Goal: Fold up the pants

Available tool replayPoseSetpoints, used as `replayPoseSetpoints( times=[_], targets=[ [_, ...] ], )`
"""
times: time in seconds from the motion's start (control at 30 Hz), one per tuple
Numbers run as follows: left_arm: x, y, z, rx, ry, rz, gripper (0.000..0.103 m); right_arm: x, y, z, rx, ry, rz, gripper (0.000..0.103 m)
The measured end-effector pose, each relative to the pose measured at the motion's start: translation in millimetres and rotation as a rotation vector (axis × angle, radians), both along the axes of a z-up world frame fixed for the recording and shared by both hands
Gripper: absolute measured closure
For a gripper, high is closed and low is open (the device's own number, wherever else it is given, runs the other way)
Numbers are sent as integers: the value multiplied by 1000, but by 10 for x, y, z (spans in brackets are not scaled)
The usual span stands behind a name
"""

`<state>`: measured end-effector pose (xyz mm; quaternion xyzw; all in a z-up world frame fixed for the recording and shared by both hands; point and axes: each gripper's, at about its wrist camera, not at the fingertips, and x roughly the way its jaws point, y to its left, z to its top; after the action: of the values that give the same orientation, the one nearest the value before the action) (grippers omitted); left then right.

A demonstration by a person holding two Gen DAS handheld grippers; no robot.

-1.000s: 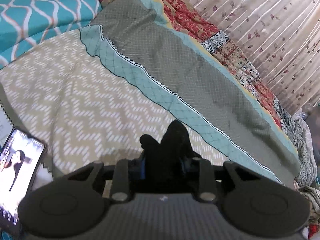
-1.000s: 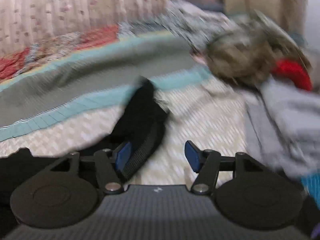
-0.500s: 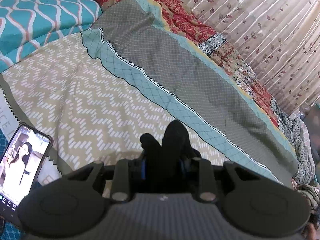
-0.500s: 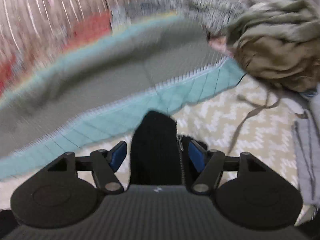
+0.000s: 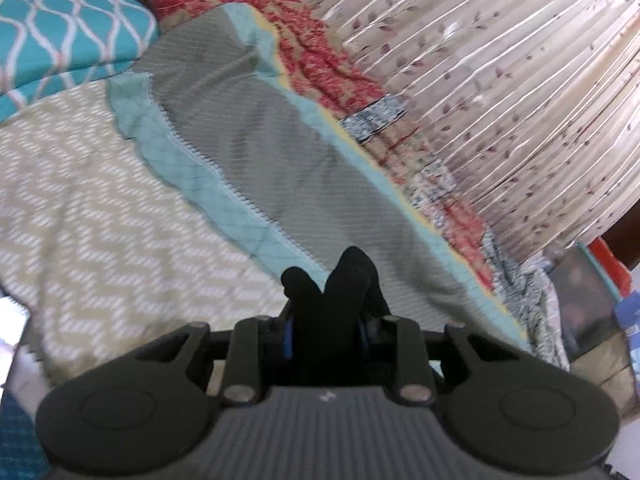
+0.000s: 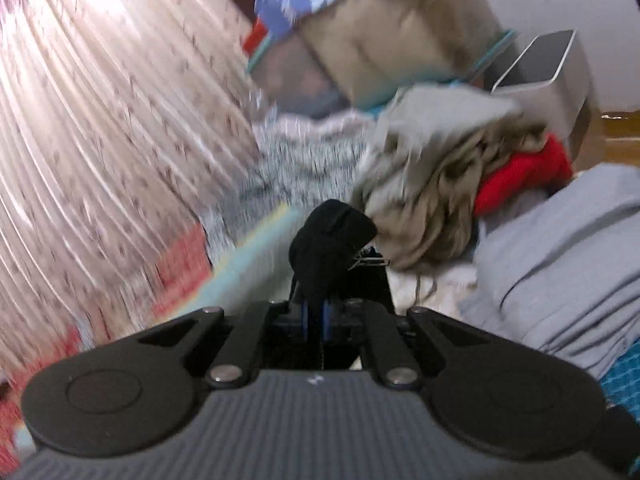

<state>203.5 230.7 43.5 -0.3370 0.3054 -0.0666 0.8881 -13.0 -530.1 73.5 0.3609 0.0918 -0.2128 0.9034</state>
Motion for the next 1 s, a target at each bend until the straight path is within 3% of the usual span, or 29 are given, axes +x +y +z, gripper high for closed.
replayPoseSetpoints(
  times=[0.13,0.27,0.3,0.33,0.4,0.47,0.53,0.63,0.83,0.93,1.0],
  targets=[
    [327,-135,-50,-15,-5,11,78,256,-39,-6,-18,6,-13,94],
    [852,-282,-302,34,44,55,78,996,-103,-306,9,93,4,94],
    [1024,-318,-419,42,69,79,76,1208,-98,-390,24,113,11,89],
    [1166,-347,-550,53,99,111,67,1459,-117,-504,45,138,31,85],
    [1384,-385,-823,99,190,185,56,1860,-153,-746,74,232,67,56],
    [1480,-361,-1080,123,320,202,54,1898,-125,-917,89,299,-14,53],
    [1335,-260,-1159,40,306,170,44,1710,-99,-1041,133,247,36,53],
    [929,-116,-1089,12,255,94,28,1393,0,-1173,110,251,132,53],
    [65,10,-833,121,199,26,10,1215,157,-1412,96,301,218,53],
    [-211,31,-820,184,232,36,1,1368,132,-1474,161,273,210,53],
    [-322,82,-928,155,286,32,1,1459,96,-1556,195,275,182,53]
  ],
)
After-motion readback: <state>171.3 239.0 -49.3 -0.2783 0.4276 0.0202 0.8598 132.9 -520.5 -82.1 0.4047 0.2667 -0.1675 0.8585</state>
